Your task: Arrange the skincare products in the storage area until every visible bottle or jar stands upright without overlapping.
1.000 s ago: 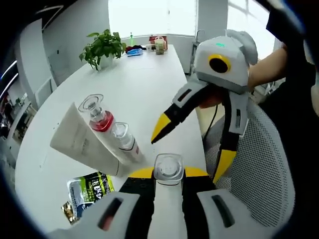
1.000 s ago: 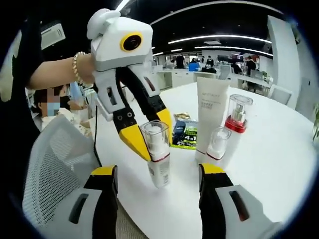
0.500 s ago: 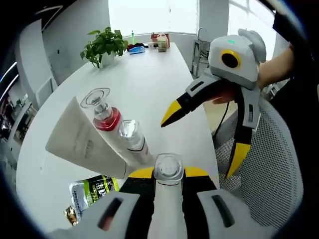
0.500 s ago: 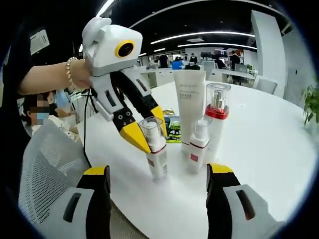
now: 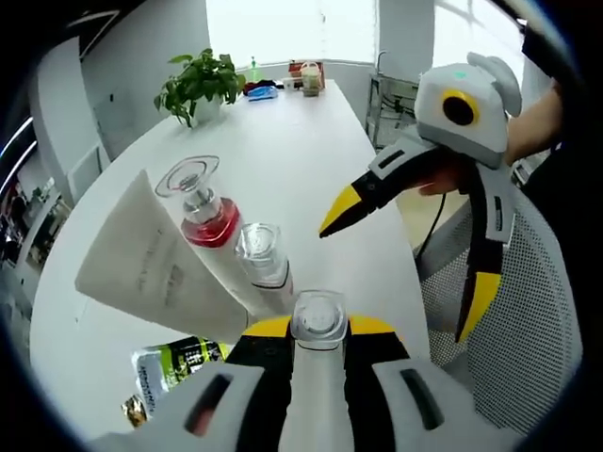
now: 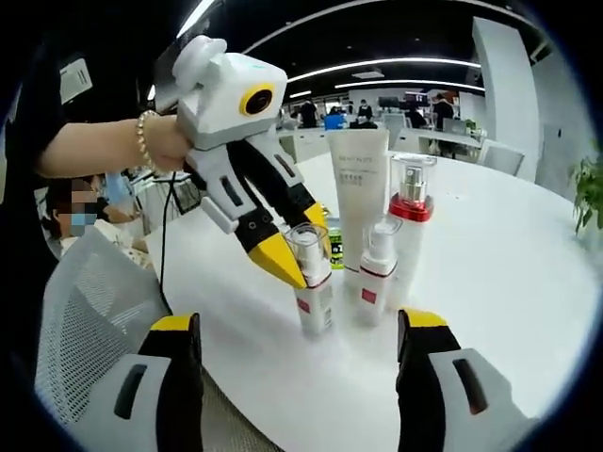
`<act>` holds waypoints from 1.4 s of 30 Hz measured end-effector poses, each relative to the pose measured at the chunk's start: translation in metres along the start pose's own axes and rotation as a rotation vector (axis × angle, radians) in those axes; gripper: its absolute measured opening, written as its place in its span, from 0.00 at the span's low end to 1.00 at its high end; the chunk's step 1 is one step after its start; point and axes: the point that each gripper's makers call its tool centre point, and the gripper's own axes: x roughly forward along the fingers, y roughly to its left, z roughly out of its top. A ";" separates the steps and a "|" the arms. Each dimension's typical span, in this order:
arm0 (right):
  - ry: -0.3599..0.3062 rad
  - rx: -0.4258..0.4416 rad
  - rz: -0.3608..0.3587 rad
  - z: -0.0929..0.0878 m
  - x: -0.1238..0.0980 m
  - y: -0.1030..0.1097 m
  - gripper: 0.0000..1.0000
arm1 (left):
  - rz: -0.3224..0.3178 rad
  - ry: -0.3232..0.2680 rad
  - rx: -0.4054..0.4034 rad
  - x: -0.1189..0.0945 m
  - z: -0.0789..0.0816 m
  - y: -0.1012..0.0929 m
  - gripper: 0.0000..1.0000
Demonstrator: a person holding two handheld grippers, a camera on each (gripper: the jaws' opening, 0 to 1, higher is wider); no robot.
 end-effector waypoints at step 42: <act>0.003 -0.010 0.002 -0.003 0.002 -0.001 0.85 | 0.070 -0.065 -0.017 0.012 0.013 0.034 0.25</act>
